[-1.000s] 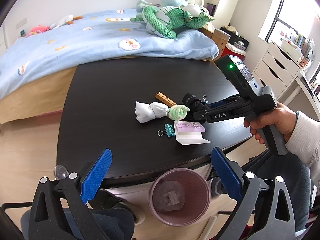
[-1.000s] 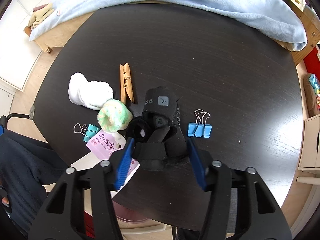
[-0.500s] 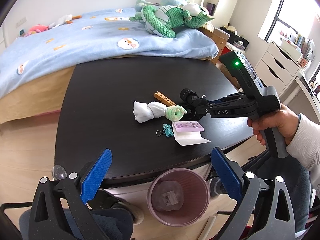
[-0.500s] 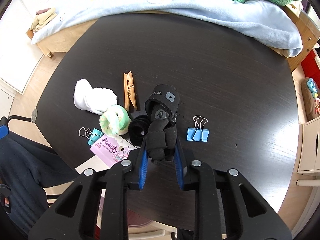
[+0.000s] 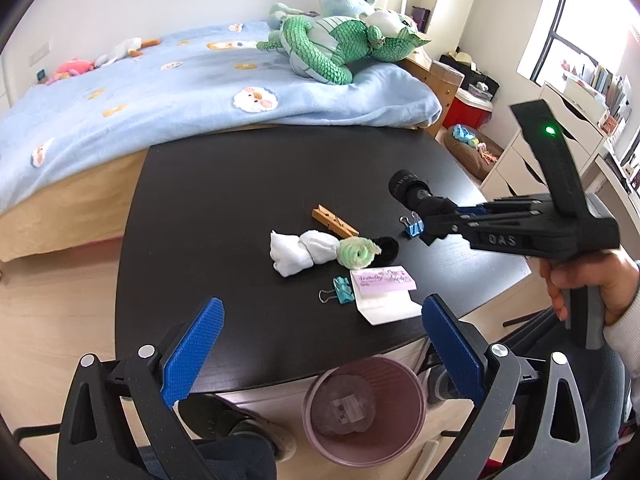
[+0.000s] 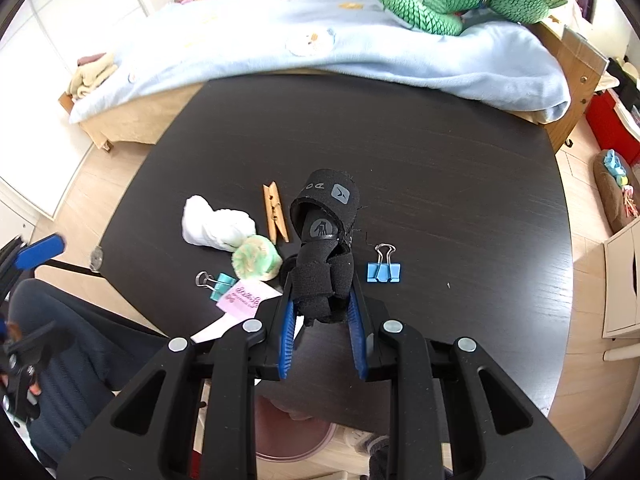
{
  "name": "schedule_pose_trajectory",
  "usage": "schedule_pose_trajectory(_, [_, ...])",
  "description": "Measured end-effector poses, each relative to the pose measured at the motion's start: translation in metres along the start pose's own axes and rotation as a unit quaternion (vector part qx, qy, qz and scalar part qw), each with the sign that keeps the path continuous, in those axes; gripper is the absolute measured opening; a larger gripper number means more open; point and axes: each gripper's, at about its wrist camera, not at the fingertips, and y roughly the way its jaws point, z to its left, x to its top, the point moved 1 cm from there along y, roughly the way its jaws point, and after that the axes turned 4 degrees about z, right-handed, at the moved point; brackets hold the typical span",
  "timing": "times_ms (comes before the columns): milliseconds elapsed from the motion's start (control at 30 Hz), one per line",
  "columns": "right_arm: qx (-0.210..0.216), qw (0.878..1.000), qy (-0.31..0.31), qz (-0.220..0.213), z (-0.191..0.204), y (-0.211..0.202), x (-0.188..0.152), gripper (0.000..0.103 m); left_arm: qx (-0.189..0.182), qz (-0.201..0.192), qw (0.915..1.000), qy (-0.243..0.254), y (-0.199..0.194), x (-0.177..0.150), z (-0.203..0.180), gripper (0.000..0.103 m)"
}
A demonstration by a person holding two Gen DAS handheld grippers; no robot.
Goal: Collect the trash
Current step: 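Grasp the white rolled socks with the left gripper while the right gripper holds the black bundle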
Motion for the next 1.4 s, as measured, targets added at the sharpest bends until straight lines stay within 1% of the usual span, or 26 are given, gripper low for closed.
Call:
schedule_pose_trajectory(200, [0.006, 1.000, 0.006, -0.007, -0.001, -0.010, -0.009, 0.023, -0.003, 0.014, 0.9999, -0.006, 0.013, 0.018, 0.006, 0.095])
schedule_pose_trajectory(500, [0.009, 1.000, 0.015, -0.006, -0.007, -0.010, -0.016, 0.023, 0.000, 0.060, 0.9981, -0.009, 0.049, 0.042, 0.016, 0.095])
schedule_pose_trajectory(700, [0.009, 1.000, 0.020, -0.007, -0.010, -0.011, -0.018, 0.023, -0.009, 0.088, 0.9956, -0.031, 0.074, 0.052, 0.025, 0.095])
schedule_pose_trajectory(967, [0.008, 1.000, 0.026, -0.003, -0.015, -0.008, -0.022, 0.023, -0.017, 0.130, 0.9888, -0.070, 0.114, 0.058, 0.029, 0.095])
schedule_pose_trajectory(1167, [0.008, 1.000, 0.030, -0.002, -0.017, -0.008, -0.024, 0.023, -0.002, 0.150, 0.9842, -0.094, 0.132, 0.055, 0.034, 0.095])
schedule_pose_trajectory(1400, [0.009, 0.999, 0.032, 0.000, -0.018, -0.005, -0.025, 0.023, 0.010, 0.162, 0.9817, -0.100, 0.142, 0.051, 0.039, 0.095])
